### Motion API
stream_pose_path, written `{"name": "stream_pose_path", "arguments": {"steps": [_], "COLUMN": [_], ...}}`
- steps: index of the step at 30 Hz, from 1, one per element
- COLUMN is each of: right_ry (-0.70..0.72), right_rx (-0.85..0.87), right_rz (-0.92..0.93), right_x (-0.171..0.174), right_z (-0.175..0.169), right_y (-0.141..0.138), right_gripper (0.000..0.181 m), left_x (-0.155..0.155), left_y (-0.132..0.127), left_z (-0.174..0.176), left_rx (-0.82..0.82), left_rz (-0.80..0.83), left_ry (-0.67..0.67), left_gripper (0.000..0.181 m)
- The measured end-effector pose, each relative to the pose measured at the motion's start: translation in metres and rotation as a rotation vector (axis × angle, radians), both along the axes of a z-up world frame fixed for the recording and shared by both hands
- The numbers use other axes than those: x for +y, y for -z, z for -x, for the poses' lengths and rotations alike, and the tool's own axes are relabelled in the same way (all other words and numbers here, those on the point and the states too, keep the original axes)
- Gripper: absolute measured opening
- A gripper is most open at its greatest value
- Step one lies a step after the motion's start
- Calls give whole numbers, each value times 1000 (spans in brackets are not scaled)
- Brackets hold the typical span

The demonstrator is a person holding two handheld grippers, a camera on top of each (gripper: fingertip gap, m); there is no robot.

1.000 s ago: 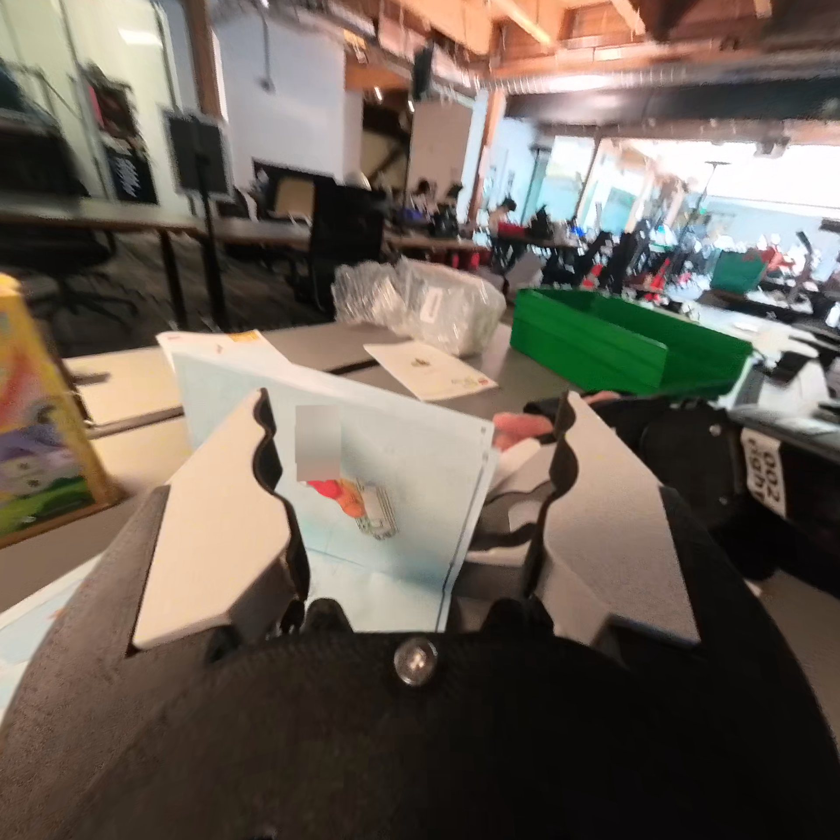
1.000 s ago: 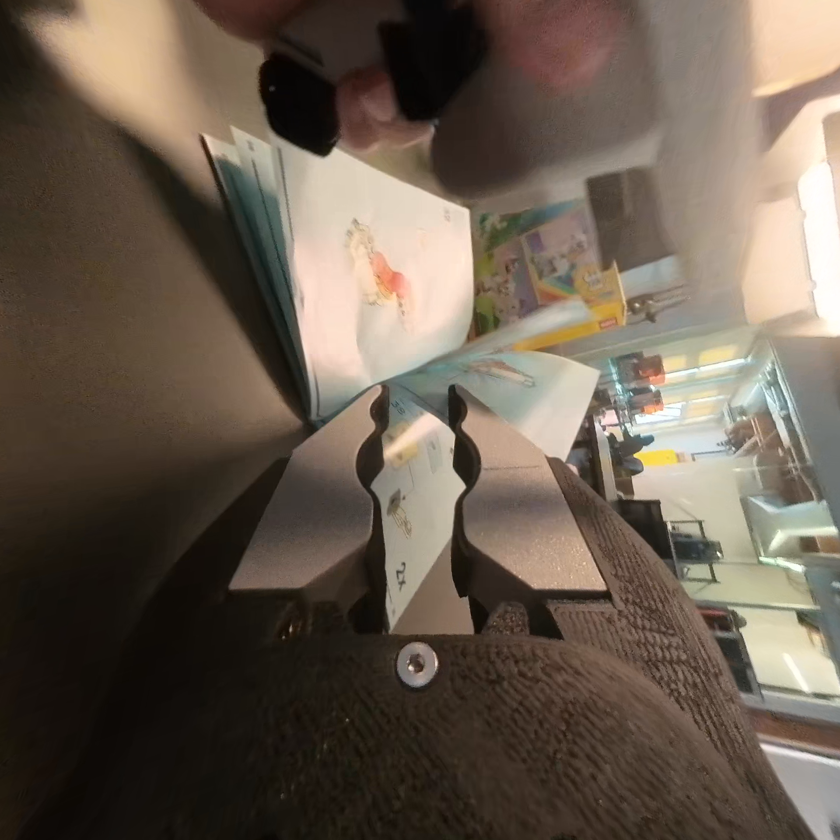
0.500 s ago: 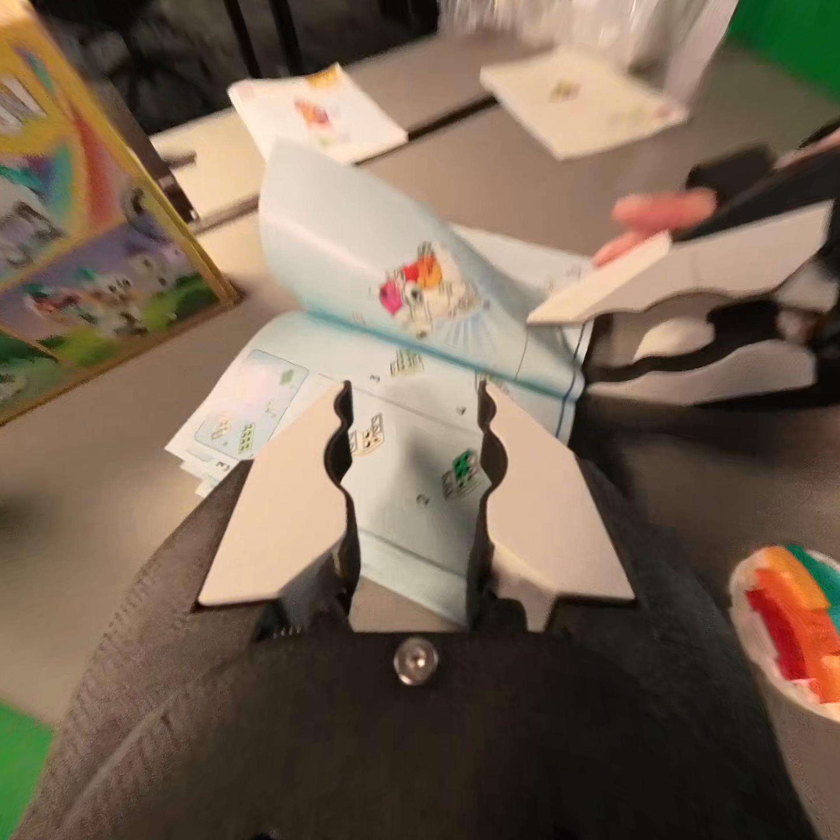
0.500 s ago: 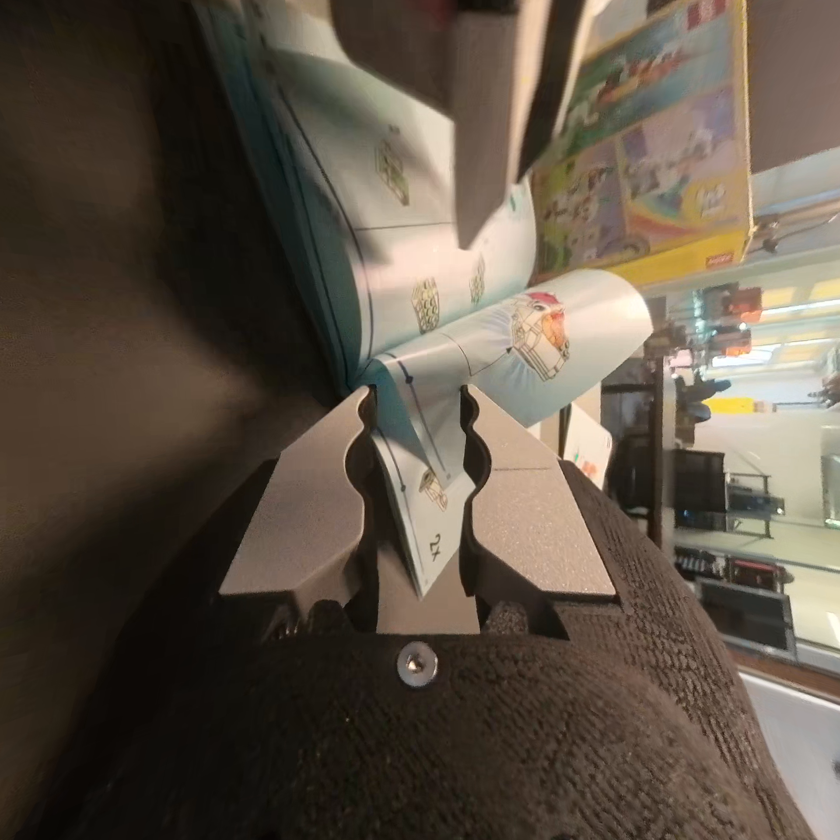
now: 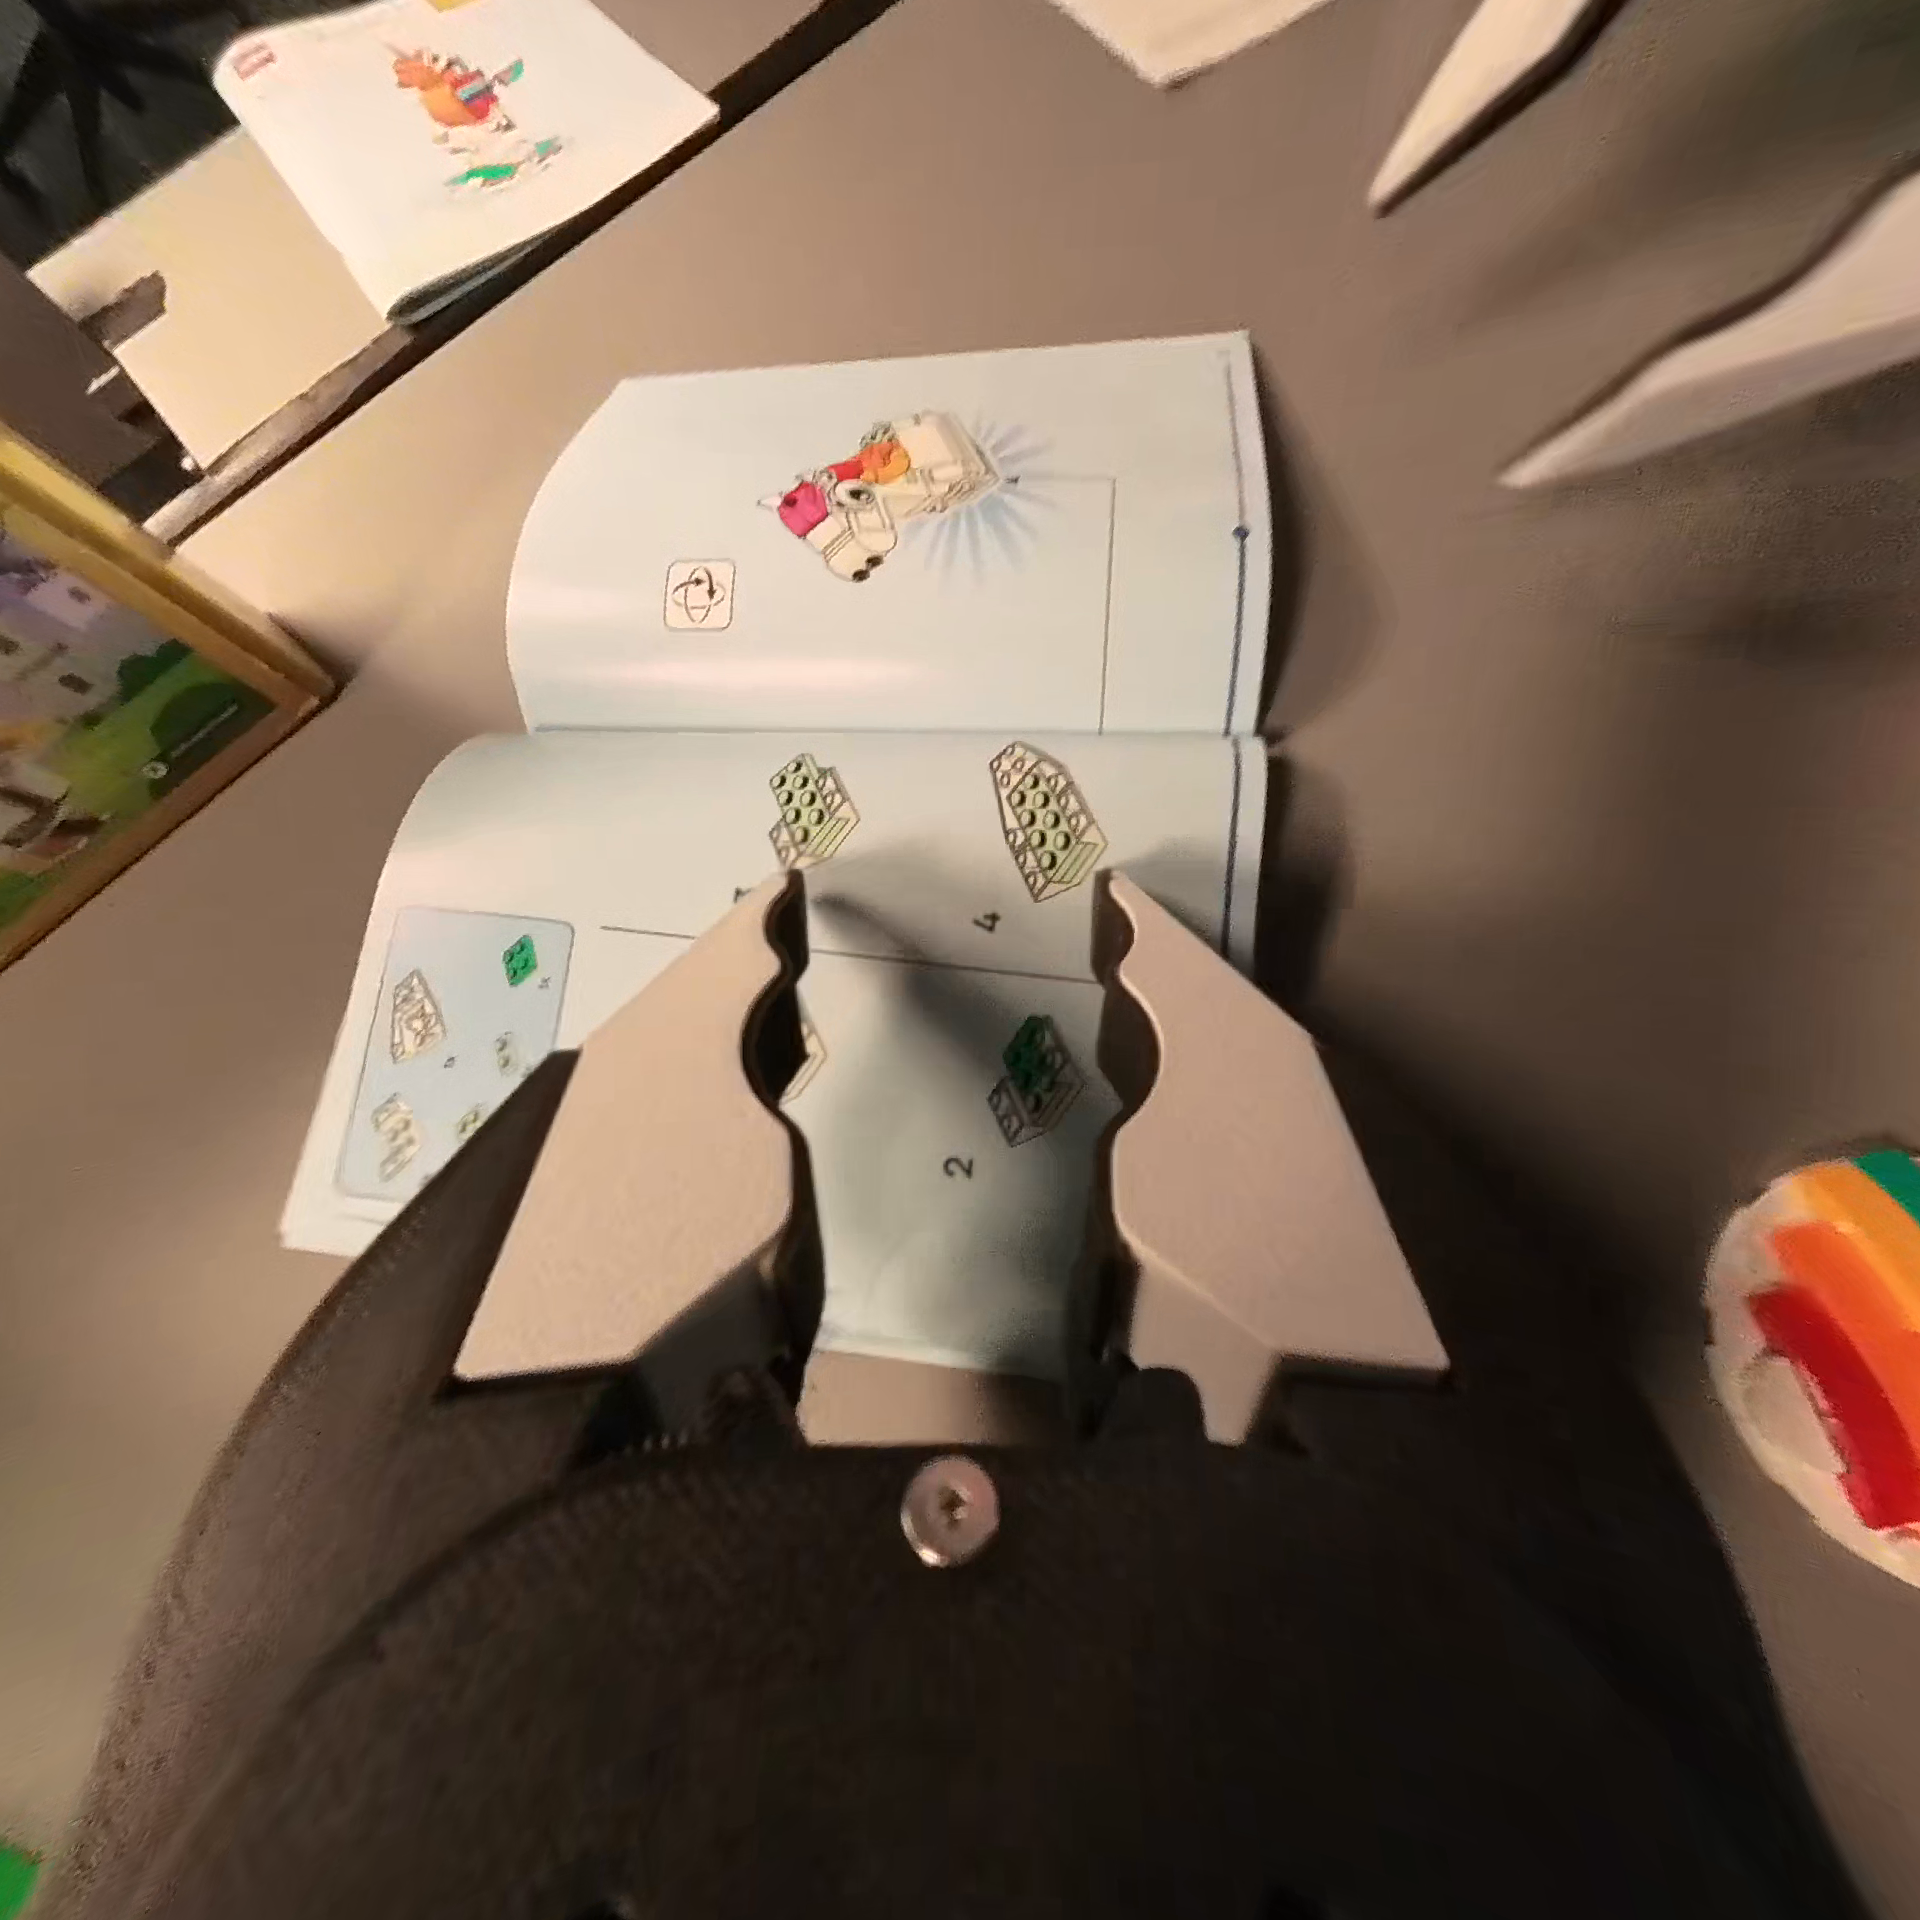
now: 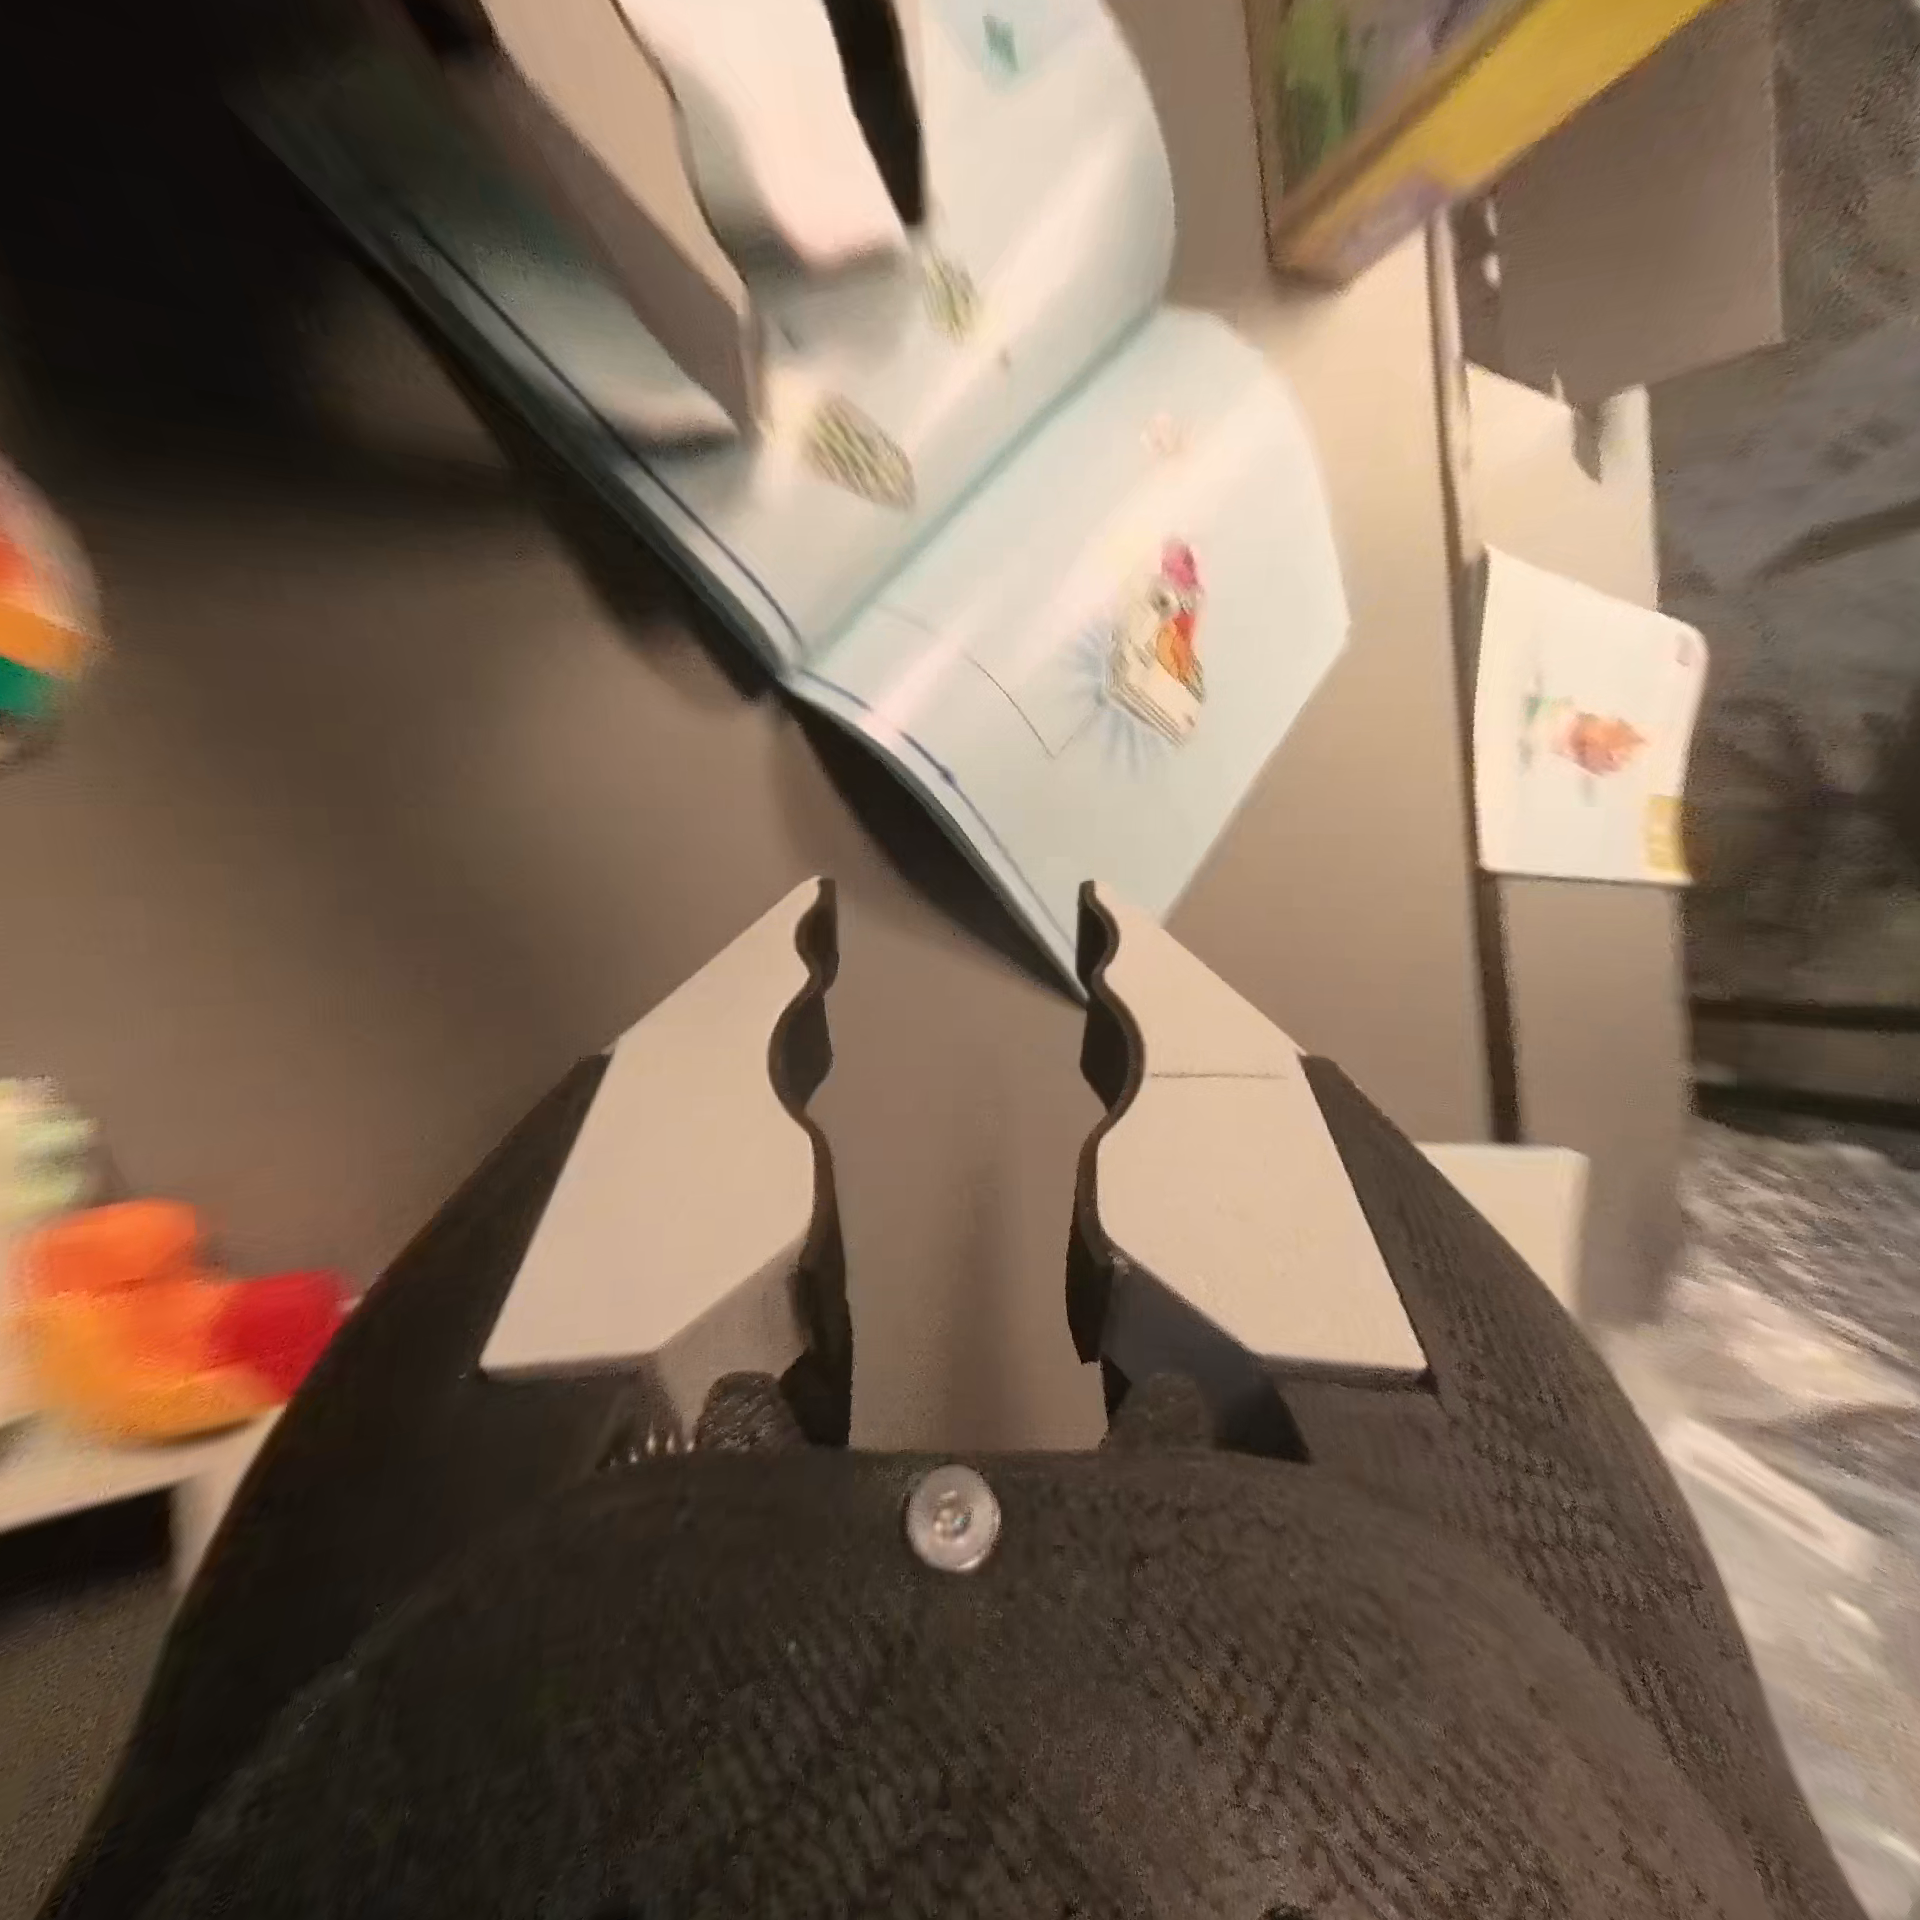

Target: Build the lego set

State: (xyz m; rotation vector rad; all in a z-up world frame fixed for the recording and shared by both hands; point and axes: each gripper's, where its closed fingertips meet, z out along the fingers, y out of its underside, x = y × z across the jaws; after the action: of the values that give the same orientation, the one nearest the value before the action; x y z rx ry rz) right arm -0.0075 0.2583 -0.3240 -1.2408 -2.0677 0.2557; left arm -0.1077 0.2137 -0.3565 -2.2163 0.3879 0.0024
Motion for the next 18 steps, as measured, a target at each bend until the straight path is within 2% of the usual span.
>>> {"name": "stream_pose_path", "arguments": {"steps": [3, 5, 7, 9, 13, 18], "right_ry": [-158, -289, -334, -324, -256, -281], "right_rx": [1, -92, -199, -282, -400, -405], "right_rz": [323, 341, 305, 324, 351, 275], "right_x": [-80, -130, -158, -172, -176, -180], "right_z": [-11, -19, -23, -23, -23, -17], "right_y": [-21, -14, 5, 21, 44, 53], "right_gripper": [70, 79, 83, 86, 91, 82], "left_x": [3, 3, 1, -1, -5, -13], "left_y": [-7, -5, -1, 3, 8, 13], "left_z": [-6, -7, -10, -10, -9, -16], "left_rx": [-48, -68, -91, -103, -131, -162], "left_rz": [-25, -14, 9, 26, 63, 102], "left_ry": [20, 26, 35, 39, 47, 107], "left_gripper": [53, 53, 51, 47, 41, 25]}}
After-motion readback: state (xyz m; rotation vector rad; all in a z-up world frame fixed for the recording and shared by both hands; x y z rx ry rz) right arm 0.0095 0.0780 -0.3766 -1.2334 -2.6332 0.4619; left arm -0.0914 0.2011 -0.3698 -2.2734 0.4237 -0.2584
